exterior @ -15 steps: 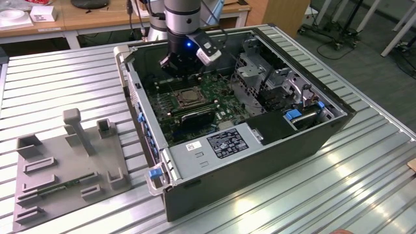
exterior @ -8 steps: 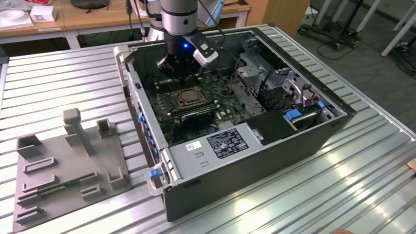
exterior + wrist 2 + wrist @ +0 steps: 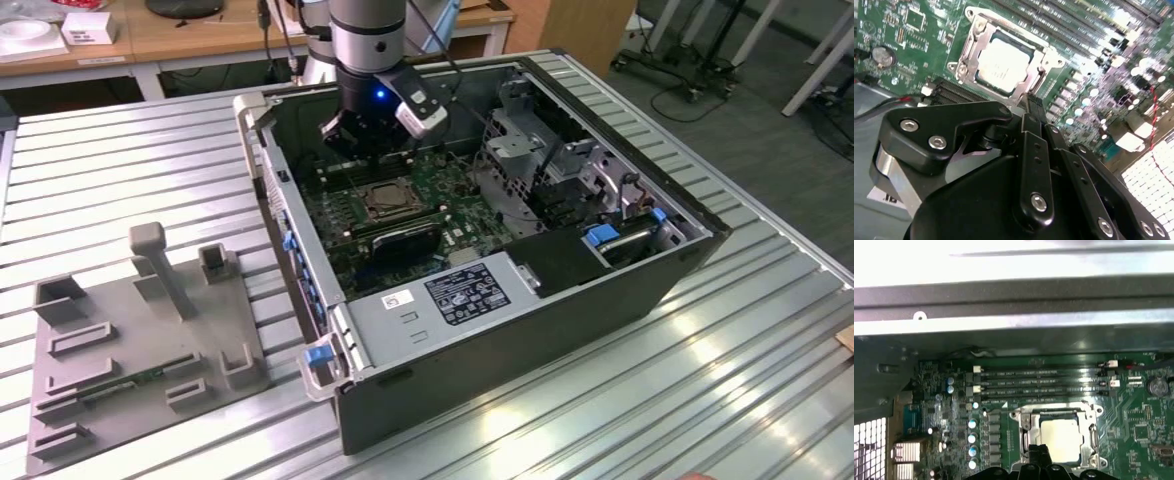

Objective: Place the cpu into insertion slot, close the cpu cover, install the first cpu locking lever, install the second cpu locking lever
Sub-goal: 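Install the first cpu locking lever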

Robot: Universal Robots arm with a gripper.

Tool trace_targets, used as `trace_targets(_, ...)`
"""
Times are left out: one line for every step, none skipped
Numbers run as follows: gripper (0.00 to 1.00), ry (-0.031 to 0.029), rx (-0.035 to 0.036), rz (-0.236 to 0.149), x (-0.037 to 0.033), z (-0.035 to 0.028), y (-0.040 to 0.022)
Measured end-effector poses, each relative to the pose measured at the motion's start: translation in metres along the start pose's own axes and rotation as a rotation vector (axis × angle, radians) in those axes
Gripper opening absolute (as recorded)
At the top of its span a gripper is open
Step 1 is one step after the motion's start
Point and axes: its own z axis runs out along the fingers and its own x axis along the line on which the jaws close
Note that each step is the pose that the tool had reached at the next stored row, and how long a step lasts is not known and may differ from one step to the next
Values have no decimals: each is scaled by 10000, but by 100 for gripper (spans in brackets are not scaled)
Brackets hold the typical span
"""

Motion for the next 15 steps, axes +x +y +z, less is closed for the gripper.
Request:
trace_targets(11, 8, -134, 10, 0, -3, 0)
trace_targets(11, 13, -274, 19, 0, -5, -1)
trace_targets(11, 21, -417, 29, -1, -9, -4)
trace_targets(11, 26, -505, 35, -1, -10, -5)
trace_targets(11, 26, -512, 36, -1, -10, -5)
trace_targets(11, 27, -517, 37, -1, -10, -5)
trace_targets(11, 27, -524, 36, -1, -10, -5)
trace_targets(11, 27, -531, 37, 1, -10, -5)
trace_targets(11, 20, -534, 35, 10, -11, -7)
trace_targets(11, 12, -534, 33, 21, -11, -7)
trace_targets(11, 5, -534, 33, 31, -11, -7)
trace_targets(11, -2, -534, 32, 43, -12, -8)
trace_targets(11, -8, -534, 32, 56, -13, -8)
trace_targets(11, -17, -535, 31, 75, -13, -10)
trace_targets(11, -26, -535, 30, 96, -14, -11)
